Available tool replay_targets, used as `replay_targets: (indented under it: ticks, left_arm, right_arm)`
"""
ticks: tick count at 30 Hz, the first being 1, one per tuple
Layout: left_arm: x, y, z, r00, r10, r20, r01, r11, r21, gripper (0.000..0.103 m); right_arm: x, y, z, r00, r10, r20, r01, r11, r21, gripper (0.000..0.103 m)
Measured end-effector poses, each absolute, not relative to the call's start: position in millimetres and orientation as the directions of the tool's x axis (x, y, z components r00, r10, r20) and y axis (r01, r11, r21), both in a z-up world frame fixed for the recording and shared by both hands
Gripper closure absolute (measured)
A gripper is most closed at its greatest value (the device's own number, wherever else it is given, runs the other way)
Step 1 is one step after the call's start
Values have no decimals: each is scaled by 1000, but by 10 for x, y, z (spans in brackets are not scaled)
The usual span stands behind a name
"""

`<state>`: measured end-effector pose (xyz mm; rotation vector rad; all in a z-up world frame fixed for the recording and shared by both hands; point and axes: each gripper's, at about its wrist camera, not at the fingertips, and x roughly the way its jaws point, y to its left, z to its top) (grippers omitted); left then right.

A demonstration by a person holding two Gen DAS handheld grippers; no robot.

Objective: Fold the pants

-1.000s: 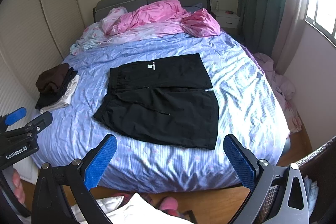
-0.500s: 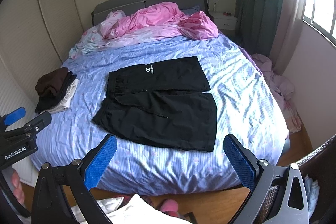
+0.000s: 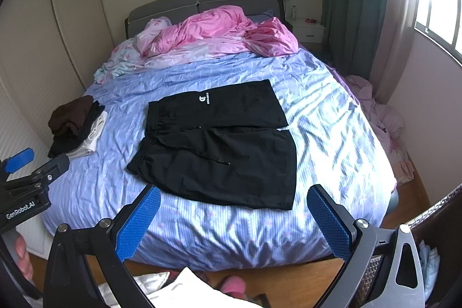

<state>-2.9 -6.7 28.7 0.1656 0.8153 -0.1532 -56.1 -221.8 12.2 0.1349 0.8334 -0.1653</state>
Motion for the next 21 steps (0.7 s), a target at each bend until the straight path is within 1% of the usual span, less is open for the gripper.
replay_targets:
  ticks: [21]
  left_arm:
    - [-33, -64, 290, 675, -72, -734, 199, 976, 88, 3]
  right_arm:
    - [-601, -2204, 105, 663, -92, -743, 196, 979, 53, 0]
